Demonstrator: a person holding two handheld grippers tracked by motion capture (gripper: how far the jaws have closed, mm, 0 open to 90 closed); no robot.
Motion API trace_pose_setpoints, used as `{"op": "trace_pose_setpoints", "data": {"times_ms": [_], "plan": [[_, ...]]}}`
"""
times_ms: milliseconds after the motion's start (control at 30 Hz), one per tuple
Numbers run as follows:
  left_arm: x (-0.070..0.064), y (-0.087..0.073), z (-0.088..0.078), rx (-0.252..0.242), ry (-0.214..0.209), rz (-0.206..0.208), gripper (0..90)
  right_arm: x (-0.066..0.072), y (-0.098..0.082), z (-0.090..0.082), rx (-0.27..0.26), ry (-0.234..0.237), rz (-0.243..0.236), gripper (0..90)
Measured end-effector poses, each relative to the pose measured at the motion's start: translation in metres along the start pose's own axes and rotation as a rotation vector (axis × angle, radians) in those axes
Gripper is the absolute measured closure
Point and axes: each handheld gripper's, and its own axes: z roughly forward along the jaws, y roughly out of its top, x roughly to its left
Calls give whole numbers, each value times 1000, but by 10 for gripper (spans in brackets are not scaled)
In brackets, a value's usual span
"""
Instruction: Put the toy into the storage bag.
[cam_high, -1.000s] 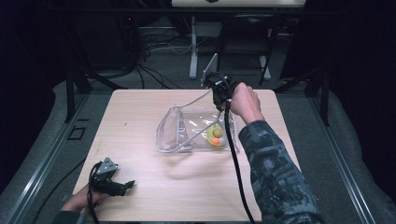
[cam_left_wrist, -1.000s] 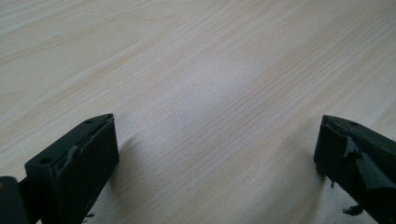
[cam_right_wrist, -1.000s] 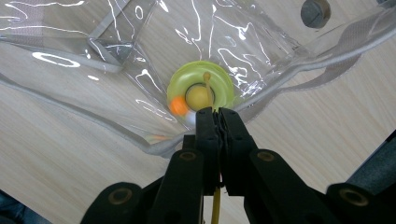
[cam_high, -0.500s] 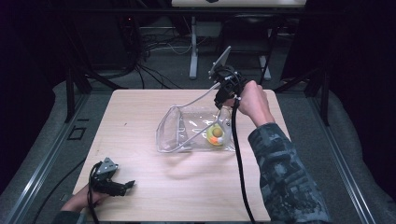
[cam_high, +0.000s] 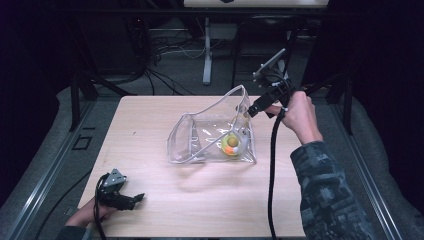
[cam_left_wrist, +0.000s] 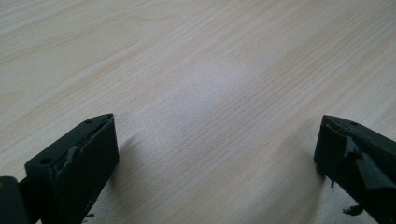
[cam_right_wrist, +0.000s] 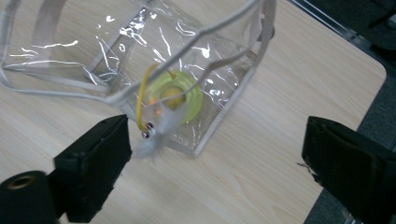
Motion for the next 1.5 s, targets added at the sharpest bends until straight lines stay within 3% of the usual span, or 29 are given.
{"op": "trace_pose_setpoints", "data": {"times_ms": [100,633,933,1267,1500], "plan": [[0,0,0,0,0,0,1,-8,-12,1,10,-7,26,0],[0,0,0,-1,0,-5,1,-25,-71,20,14,-1,83,0],[-1,0,1,-10,8,-4,1,-25,-117,55,48,23,114,0],[-1,0,1,-10,8,-4,1,-20,-169,101,82,72,194,2],[-1,0,1,-9,7,-4,1,-14,-199,129,105,86,210,9]]}}
